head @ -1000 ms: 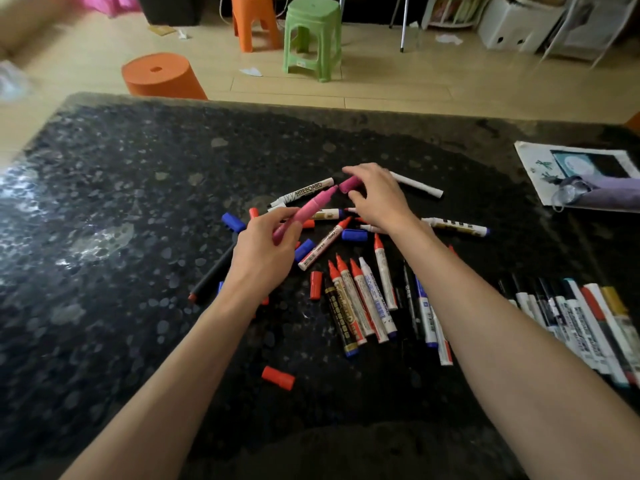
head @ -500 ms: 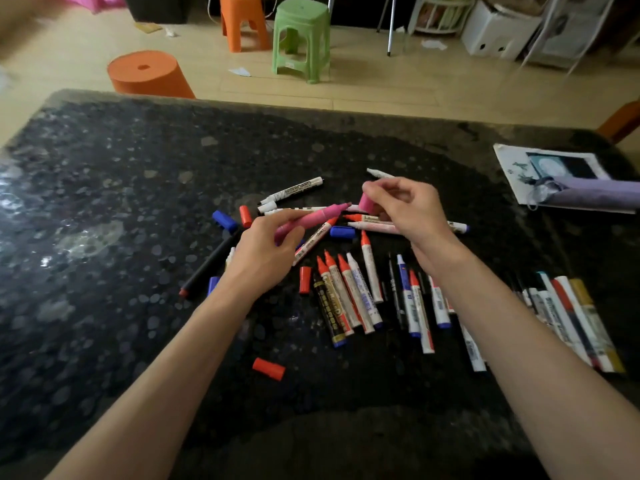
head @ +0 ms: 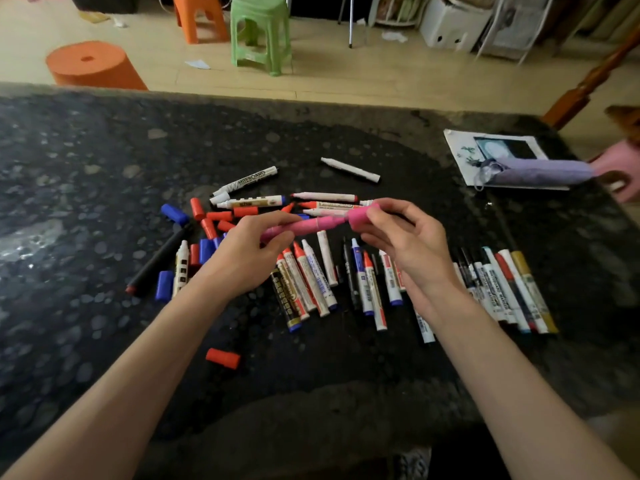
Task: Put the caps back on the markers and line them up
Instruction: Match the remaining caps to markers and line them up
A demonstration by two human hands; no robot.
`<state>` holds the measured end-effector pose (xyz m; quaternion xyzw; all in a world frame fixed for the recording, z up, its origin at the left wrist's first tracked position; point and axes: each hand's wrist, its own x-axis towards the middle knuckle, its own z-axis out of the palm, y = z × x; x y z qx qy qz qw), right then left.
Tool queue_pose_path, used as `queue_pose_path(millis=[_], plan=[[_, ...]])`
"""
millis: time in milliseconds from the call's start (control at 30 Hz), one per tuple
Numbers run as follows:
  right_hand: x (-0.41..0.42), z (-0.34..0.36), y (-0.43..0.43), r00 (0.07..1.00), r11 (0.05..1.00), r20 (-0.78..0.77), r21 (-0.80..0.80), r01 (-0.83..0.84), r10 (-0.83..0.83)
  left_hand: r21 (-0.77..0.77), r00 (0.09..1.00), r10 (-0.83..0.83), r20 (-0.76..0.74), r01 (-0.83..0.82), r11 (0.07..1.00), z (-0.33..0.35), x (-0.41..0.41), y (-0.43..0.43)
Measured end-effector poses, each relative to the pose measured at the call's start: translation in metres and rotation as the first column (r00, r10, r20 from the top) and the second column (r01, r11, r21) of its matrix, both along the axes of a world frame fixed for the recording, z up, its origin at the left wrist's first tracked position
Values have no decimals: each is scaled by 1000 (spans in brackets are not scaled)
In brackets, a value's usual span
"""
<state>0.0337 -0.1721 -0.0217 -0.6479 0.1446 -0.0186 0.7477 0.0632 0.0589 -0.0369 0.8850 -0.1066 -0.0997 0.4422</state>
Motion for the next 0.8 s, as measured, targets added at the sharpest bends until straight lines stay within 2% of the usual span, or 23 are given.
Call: queue_pose_path(millis=[133,367,533,633,800], plan=[[-2,2,-5,1000,1000,-11,-6,-23,23,-8,999,-38,4,38,999,0,1,-3],[-2,-6,-4,991,975,8,-177,-131,135,-10,995,-91,26,92,996,-3,5,-1],[1,-11,-8,943,862,51,-423,-278,329,37,990,-126,56,124,992,-6,6,5],[-1,-14,-5,930,820,77,-501,-276,360,67,991,-114,76,109,992,-11,6,4],[-7,-15,-1,931,791,109,-567,-229,348,23,989,-121,83,119,993,-16,-1,-3]])
